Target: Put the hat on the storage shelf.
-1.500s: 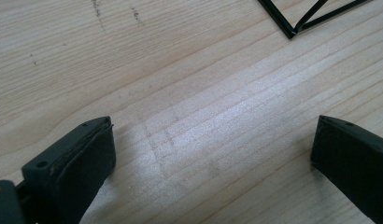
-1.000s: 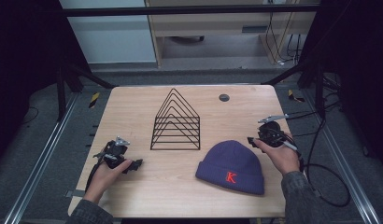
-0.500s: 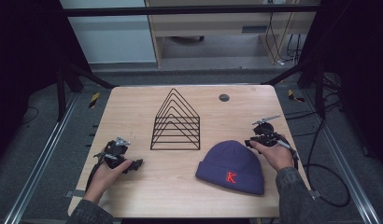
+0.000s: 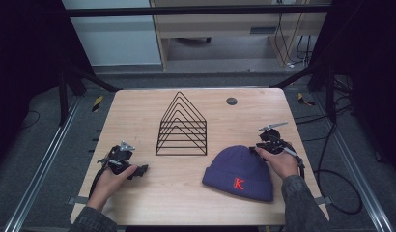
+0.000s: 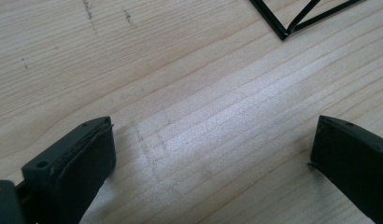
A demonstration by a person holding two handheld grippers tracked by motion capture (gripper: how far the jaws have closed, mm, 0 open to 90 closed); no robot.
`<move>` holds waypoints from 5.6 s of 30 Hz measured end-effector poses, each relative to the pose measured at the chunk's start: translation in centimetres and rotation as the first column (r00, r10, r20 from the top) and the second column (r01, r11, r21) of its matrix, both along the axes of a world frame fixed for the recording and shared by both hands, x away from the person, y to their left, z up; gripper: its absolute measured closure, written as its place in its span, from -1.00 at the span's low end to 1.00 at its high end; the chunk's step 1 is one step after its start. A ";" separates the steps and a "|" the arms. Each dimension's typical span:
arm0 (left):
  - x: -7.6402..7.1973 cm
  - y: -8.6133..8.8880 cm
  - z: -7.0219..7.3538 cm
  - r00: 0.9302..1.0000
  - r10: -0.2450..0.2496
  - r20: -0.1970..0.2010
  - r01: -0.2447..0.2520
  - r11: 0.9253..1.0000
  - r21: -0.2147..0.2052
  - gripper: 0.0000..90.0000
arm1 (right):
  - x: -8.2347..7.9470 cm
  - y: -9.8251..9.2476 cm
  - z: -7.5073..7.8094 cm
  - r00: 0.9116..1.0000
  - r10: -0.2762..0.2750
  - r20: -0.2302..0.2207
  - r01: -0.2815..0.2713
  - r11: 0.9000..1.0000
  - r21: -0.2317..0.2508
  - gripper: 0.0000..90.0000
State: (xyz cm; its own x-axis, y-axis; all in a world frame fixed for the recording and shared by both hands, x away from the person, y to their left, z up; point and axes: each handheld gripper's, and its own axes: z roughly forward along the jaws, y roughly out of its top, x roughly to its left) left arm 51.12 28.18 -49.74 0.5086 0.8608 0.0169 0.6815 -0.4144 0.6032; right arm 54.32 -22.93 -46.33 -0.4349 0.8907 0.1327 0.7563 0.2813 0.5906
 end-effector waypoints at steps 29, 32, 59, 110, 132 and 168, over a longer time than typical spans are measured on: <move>0.0 -0.2 0.2 0.999 -0.031 0.011 0.031 0.999 0.006 -0.91 | -1.1 3.5 2.1 0.988 0.138 0.064 -0.136 0.990 -0.031 0.83; -0.1 -0.3 0.5 0.998 -0.053 0.034 0.053 0.999 0.001 -0.91 | -2.2 3.6 3.7 0.981 0.158 0.116 -0.156 0.987 -0.023 0.84; -1.7 -0.2 7.6 0.957 -0.003 0.289 0.061 0.980 -0.192 -0.85 | -4.9 4.4 16.6 0.879 0.231 0.417 -0.262 0.965 0.016 0.88; 2.7 -3.9 19.2 0.923 -0.151 0.353 0.246 0.939 -0.240 -0.81 | 3.7 13.7 27.9 0.787 0.157 0.597 -0.247 0.966 0.072 0.87; 4.7 -4.4 19.1 0.920 -0.184 0.346 0.283 0.922 -0.265 -0.89 | 2.6 18.8 28.6 0.761 0.259 0.595 -0.371 0.926 0.071 0.86; 4.2 -4.7 18.3 0.927 -0.205 0.315 0.268 0.948 -0.174 0.49 | 3.8 18.4 25.0 0.816 0.261 0.515 -0.328 0.944 0.043 0.84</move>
